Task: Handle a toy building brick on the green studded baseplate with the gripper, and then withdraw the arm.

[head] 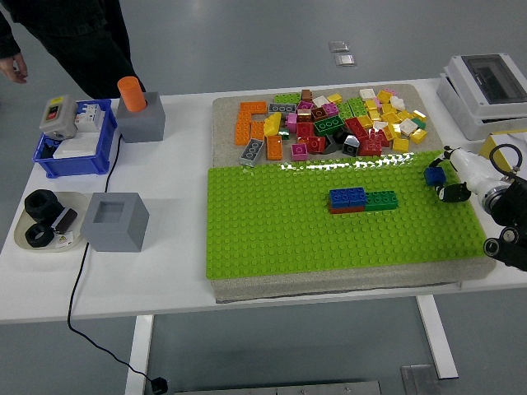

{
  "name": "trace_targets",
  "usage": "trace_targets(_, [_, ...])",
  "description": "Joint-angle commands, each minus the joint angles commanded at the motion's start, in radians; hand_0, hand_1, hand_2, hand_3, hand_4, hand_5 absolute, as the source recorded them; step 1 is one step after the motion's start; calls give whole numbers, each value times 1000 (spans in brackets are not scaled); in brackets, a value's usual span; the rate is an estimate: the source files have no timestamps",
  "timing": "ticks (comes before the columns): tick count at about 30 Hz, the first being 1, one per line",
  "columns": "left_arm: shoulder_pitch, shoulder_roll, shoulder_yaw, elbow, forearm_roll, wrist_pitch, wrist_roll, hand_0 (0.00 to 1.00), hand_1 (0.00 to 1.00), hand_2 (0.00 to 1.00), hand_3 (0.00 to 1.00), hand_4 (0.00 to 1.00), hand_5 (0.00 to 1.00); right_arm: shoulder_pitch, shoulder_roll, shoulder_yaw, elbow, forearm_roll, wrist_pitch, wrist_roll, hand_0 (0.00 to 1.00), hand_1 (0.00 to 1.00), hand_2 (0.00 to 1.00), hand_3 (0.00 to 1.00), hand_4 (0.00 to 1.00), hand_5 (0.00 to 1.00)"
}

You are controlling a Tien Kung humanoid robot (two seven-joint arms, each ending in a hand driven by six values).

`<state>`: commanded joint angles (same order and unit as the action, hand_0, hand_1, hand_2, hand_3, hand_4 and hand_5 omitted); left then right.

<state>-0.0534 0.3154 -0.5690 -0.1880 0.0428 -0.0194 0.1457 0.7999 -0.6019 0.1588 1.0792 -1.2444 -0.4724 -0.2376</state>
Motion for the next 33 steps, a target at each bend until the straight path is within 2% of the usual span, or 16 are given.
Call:
trace_targets(11, [2,0,0,1,-1,0,-3,849,895,854,633,905,413,-34,-12,92,71,-66,-10,-30,998,998,996,574,549,2])
trace_targets(21, [9,-1,0,1,-1,0,-4,849,895,854,633,904,412,-136,-31,232,244,-100,2,-139,998,998,996,575,555,2])
trace_targets(26, [10,-1,-2,2,1,0,-4,849,895,854,632,905,413,-165,-15,257,303,-92,-4,-154,998,998,997,575,562,2])
trace_targets(33, [11,-1,-3,2,3,-1,-3,849,895,854,632,906,416,-192,29,259,310,-95,-15,-151,998,998,998,575,564,2])
